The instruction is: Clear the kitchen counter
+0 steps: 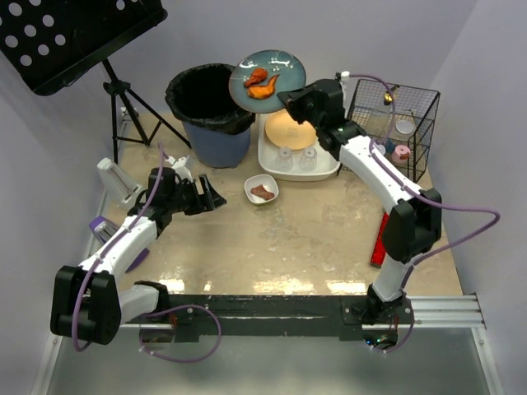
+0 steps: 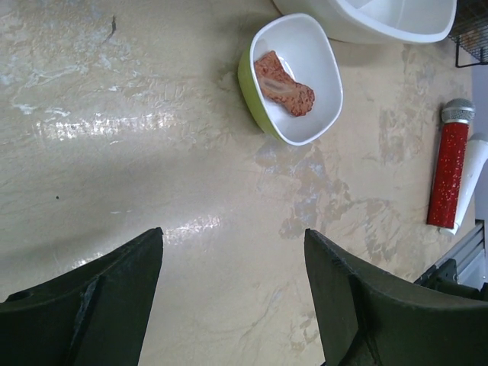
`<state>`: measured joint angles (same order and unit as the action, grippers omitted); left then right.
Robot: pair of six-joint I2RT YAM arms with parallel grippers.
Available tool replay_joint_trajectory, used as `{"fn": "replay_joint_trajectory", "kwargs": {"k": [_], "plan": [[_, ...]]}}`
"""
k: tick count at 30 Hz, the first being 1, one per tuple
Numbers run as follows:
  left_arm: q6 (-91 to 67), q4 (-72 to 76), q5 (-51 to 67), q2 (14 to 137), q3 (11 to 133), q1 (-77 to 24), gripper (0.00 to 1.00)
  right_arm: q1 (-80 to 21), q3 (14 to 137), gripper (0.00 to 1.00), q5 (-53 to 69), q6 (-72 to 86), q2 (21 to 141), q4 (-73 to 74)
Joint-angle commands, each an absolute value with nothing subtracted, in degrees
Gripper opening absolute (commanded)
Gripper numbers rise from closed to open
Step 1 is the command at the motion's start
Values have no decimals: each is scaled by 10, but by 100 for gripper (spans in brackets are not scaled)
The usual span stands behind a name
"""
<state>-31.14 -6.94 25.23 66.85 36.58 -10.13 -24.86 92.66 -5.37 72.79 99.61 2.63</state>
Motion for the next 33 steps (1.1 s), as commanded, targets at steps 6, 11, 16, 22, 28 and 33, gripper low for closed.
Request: {"fn": "replay_joint_trajectory", "kwargs": {"k": [6,11,16,22,28,33], "plan": [[-277,-99,233,664,392,-97,79,-292,1213,0,-157,675,1113,-28],[-261,-112,227,665,396,-97,79,-313,1317,0,-176,600,1186,-11],[-261,-112,233,669,389,-97,79,-327,1364,0,-209,494,1229,-35],[-262,-107,241,674,387,-97,79,-330,1371,0,-175,386,1250,-93],[-261,-104,248,686,388,-97,79,-345,1359,0,-170,280,1245,-149],[-255,-103,255,695,386,-97,79,-358,1336,0,-169,206,1236,-201]]}}
